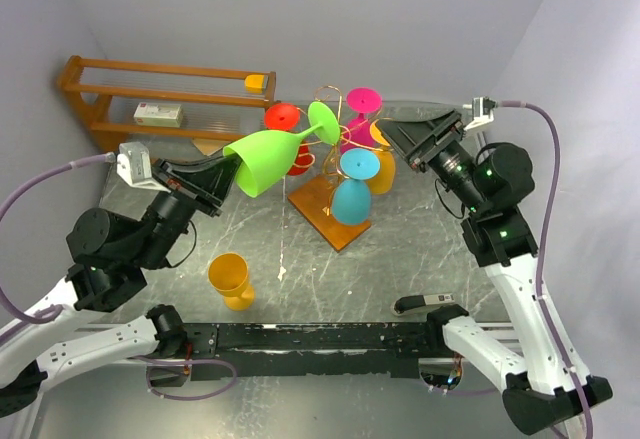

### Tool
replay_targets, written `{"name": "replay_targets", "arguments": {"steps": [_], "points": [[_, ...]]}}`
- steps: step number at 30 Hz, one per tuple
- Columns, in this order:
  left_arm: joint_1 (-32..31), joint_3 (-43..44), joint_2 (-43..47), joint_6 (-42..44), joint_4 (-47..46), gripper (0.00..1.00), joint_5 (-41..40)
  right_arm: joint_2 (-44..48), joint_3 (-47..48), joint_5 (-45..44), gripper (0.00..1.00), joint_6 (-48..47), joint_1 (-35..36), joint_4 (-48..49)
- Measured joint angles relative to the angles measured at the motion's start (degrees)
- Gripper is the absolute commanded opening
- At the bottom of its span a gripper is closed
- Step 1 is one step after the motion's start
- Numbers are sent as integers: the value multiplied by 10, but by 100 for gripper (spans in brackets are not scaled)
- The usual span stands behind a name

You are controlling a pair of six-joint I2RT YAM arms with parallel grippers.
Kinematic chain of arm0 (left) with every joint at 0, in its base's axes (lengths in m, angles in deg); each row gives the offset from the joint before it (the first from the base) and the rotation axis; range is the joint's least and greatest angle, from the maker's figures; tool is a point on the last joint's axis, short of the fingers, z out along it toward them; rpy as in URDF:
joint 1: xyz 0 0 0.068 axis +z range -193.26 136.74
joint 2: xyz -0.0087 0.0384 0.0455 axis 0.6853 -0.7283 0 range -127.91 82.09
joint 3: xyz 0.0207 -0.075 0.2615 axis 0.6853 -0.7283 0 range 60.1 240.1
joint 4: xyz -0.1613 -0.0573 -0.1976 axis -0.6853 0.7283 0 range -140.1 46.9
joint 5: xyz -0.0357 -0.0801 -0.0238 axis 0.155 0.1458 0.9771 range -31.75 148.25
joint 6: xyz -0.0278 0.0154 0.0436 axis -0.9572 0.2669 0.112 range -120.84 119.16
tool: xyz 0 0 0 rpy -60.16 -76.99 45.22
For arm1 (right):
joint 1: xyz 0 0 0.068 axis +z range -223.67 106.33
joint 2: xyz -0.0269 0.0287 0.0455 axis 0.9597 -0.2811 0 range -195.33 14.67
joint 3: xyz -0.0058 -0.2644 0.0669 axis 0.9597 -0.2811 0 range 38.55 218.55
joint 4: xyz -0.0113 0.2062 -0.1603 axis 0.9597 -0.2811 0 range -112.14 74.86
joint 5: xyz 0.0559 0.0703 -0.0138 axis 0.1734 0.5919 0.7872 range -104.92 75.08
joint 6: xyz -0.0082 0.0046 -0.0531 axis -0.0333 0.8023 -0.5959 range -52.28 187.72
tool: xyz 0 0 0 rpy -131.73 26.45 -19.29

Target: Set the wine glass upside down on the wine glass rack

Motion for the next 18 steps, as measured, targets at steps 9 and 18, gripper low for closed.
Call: {"name": "replay_targets", "arguments": {"steps": [9, 18], "points": [[0, -14, -3, 21, -54, 7, -48, -58, 64, -145, 61, -2, 129, -45], [0, -19, 1, 23, -57, 7, -110, -89, 75, -257, 57, -10, 258, -43]]}}
